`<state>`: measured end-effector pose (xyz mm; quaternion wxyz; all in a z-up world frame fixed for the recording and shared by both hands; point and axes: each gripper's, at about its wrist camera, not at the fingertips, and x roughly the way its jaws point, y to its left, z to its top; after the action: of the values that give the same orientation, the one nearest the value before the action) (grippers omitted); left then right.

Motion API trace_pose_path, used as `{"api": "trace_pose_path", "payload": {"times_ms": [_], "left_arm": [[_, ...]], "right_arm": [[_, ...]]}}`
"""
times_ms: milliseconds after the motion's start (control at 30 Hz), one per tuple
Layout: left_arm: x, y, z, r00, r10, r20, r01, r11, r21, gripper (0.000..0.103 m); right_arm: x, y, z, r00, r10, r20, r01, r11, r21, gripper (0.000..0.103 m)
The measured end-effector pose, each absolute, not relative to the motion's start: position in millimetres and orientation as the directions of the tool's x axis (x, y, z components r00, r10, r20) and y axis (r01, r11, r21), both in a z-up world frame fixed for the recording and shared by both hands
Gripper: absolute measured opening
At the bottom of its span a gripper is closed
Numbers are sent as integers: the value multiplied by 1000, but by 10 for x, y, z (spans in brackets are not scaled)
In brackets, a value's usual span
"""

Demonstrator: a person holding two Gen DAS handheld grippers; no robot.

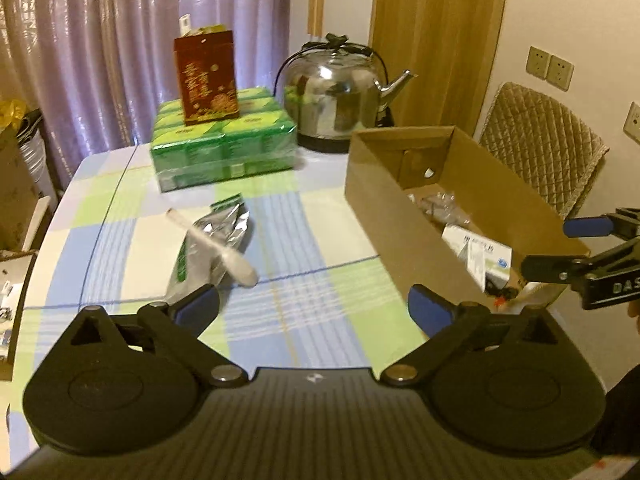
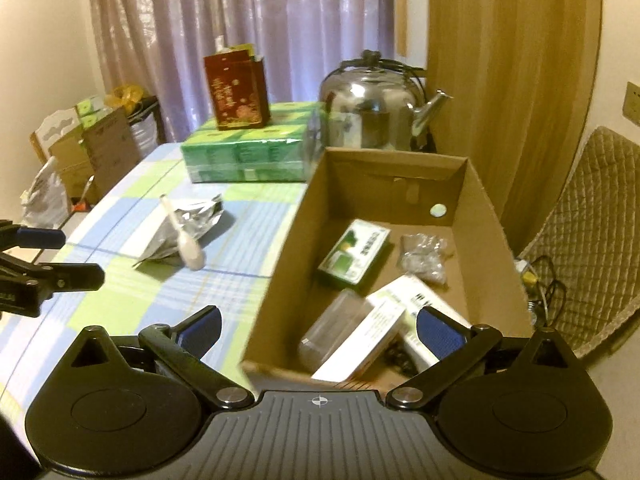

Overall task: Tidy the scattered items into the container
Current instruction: 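Move both grippers back over the table toward foil bag and spoon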

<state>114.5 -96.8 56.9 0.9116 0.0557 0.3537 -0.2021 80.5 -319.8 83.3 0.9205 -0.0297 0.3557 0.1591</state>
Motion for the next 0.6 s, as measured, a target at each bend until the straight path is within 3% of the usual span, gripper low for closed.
{"api": "trace_pose_path", "payload": {"times_ms": [600], "left_arm": [[1027, -111, 218, 652, -231, -722, 301, 953, -34, 101]], "right_arm": [[535, -2479, 856, 660, 380, -648, -450, 891, 65, 101]]}}
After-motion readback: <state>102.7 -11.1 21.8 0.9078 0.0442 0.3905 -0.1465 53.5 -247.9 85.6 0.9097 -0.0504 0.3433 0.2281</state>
